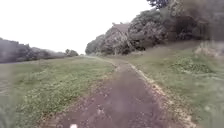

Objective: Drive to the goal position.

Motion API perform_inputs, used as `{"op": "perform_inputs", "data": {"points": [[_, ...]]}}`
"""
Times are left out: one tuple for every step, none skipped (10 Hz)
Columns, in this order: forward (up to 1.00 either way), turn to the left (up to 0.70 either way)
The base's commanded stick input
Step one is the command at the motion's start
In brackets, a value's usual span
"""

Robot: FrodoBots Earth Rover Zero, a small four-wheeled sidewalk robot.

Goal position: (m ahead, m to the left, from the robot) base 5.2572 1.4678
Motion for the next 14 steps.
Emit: {"op": "perform_inputs", "data": {"points": [[0.85, -0.02], [0.85, -0.02], [0.85, -0.02], [0.85, -0.02], [0.85, -0.02], [0.85, -0.02], [0.85, -0.02], [0.85, -0.02], [0.85, -0.02], [0.85, -0.24], [0.85, -0.34], [0.85, -0.34], [0.85, -0.34], [0.85, -0.34]]}}
